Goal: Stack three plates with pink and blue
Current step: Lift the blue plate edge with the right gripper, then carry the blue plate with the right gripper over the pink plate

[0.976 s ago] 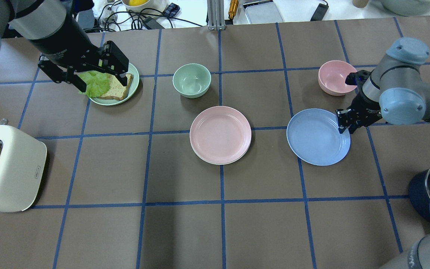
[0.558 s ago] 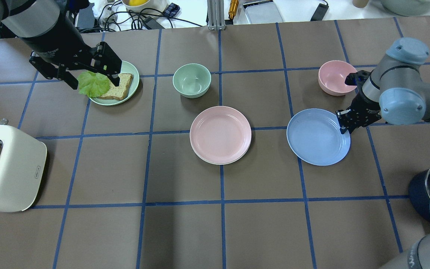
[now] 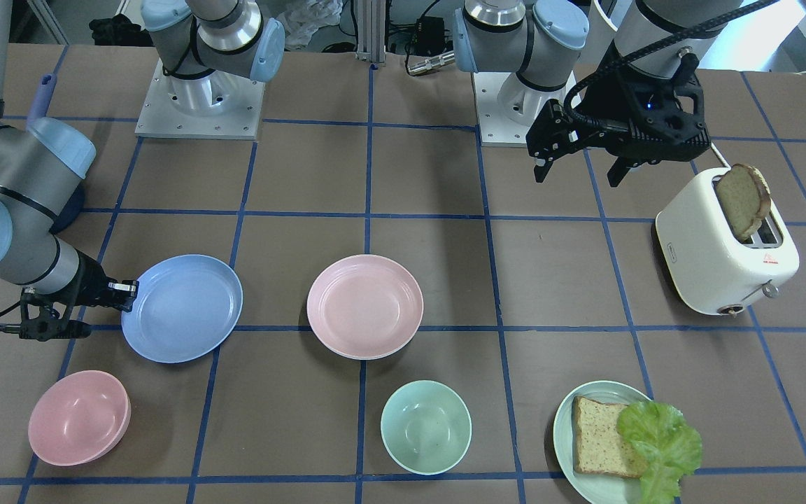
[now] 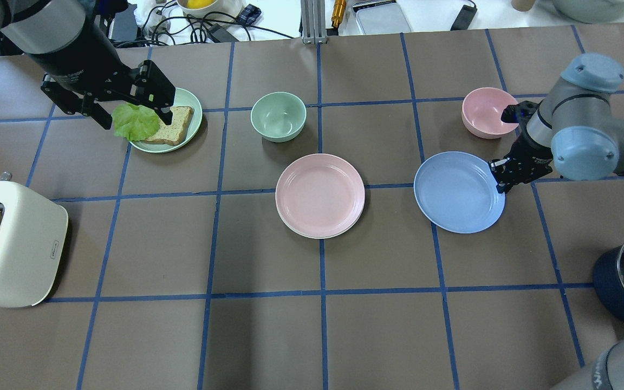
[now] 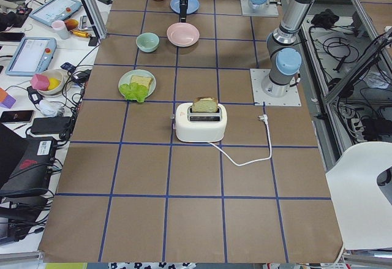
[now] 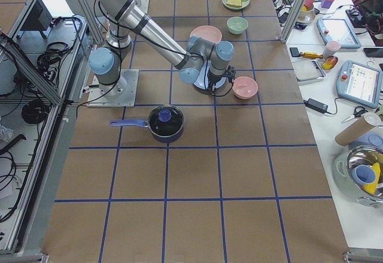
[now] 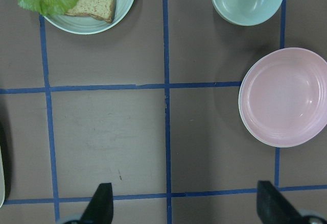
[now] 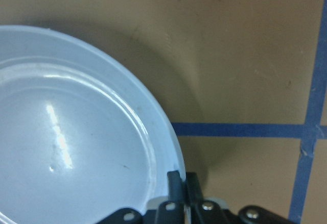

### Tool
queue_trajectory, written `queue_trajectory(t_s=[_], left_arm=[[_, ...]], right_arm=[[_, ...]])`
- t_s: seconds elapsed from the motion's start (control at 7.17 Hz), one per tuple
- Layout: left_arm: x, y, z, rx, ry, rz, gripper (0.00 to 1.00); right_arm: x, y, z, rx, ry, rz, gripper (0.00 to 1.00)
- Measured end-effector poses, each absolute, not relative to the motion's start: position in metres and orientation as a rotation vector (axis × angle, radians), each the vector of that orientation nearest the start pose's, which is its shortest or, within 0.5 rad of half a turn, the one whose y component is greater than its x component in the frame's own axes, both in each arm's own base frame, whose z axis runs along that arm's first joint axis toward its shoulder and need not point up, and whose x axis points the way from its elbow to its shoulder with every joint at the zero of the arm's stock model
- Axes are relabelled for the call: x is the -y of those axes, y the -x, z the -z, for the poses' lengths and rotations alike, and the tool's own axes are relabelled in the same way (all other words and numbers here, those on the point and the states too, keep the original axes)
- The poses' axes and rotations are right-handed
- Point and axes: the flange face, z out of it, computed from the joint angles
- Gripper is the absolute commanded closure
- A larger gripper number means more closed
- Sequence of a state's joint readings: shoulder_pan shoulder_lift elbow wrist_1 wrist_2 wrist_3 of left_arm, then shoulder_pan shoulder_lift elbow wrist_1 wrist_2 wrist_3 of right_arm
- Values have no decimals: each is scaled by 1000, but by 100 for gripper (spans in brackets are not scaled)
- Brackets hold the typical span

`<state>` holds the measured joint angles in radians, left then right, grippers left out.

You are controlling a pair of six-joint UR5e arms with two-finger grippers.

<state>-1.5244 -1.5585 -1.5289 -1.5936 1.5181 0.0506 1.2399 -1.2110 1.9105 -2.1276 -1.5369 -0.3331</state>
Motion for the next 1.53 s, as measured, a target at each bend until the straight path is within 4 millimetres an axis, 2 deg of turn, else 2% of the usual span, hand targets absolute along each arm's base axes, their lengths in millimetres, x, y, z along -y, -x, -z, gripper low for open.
queue_trajectory(t_s=[0.56,0.98,1.25,1.53], left_arm=[[495,116,-513,-3194,-5,56,0],[495,115,-513,-3194,-4,57,0],[494,115,-515,-3193,-2,60,0],[493,114,-516,-3191,-2,63,0]], right_arm=[[554,44,-208,-3029,3,-218,100],[568,46,-238,-2972,4,-325,100],[574,44,-248,-2937,10,-320,100],[584,37,-266,-2886,2,-312,100]])
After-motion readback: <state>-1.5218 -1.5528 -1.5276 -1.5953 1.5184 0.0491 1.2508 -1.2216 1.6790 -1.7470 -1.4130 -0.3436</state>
